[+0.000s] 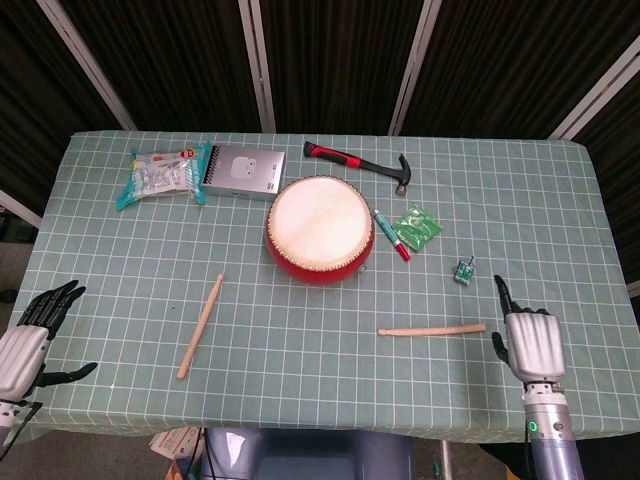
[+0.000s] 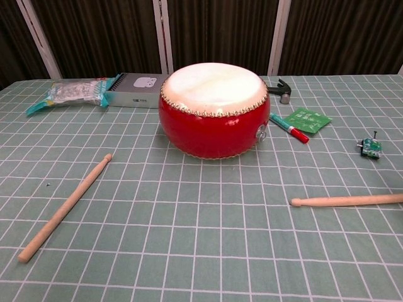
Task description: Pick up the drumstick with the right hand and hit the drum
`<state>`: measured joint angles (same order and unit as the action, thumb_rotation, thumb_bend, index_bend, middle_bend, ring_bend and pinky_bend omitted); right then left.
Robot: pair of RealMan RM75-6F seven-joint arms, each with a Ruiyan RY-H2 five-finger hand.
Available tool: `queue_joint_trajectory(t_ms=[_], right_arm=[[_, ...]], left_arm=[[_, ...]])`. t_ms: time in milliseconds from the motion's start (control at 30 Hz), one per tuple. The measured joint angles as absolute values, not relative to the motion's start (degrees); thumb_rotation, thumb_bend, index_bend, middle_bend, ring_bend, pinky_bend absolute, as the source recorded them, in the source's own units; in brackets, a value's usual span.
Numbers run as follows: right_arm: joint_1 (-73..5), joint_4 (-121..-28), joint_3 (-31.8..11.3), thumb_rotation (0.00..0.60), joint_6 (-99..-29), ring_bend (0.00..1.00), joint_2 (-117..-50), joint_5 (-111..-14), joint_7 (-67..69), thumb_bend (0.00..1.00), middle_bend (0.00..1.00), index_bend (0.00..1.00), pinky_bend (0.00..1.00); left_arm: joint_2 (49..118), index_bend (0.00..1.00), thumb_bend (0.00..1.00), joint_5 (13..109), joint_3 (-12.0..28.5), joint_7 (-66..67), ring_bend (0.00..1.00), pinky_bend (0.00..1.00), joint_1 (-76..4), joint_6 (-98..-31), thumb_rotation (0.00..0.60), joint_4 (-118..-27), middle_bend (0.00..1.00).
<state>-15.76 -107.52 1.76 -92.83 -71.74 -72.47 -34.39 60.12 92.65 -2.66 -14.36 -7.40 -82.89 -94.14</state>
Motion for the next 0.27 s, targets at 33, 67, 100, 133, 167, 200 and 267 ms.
queue_joint_trajectory(t_ms=[33, 67, 100, 133, 167, 200, 267], right_arm=[[-14.86, -106.98, 2.13, 0.600, -94.32, 0.17, -71.12, -74.08, -32.66, 0.35, 0.10, 0.00, 0.25], [-13.62, -106.13, 2.62, 0.600, -96.13, 0.12, -70.31, -75.82, -30.21, 0.34, 0.06, 0.00, 0.21], [-12.68, -105.38, 2.97, 0.600, -97.18, 0.09, -69.77, -76.90, -28.29, 0.34, 0.03, 0.00, 0.18], [-11.74, -104.49, 3.30, 0.600, -98.03, 0.07, -69.28, -77.85, -26.31, 0.33, 0.01, 0.00, 0.15], [-10.50, -103.12, 3.68, 0.600, -99.01, 0.05, -68.73, -78.93, -23.66, 0.33, 0.00, 0.00, 0.13], [-9.62, -101.95, 3.95, 0.600, -99.64, 0.05, -68.40, -79.63, -21.67, 0.33, 0.00, 0.00, 0.12], [-8.01, -99.39, 4.41, 0.600, -100.63, 0.05, -67.85, -80.92, -17.88, 0.33, 0.00, 0.00, 0.10]], left_arm=[[60.31, 0.00, 0.00, 92.88, -2.62, -14.11, 0.00, 0.01, -7.33, -83.19, 0.600, -93.76, 0.00], [60.53, 0.00, 0.00, 93.10, -2.56, -13.84, 0.00, 0.01, -7.26, -83.53, 0.600, -93.36, 0.00], [60.89, 0.00, 0.00, 93.34, -2.45, -13.54, 0.00, 0.01, -7.17, -84.03, 0.600, -92.82, 0.00], [61.21, 0.00, 0.00, 93.45, -2.31, -13.28, 0.00, 0.01, -7.11, -84.43, 0.600, -92.42, 0.00], [61.57, 0.00, 0.00, 93.54, -2.15, -12.97, 0.00, 0.01, -7.06, -84.80, 0.600, -92.08, 0.00], [62.03, 0.00, 0.00, 93.59, -1.91, -12.53, 0.00, 0.01, -7.00, -85.23, 0.600, -91.74, 0.00], [62.76, 0.00, 0.00, 93.67, -1.54, -11.81, 0.00, 0.01, -6.96, -85.71, 0.600, -91.18, 0.00]])
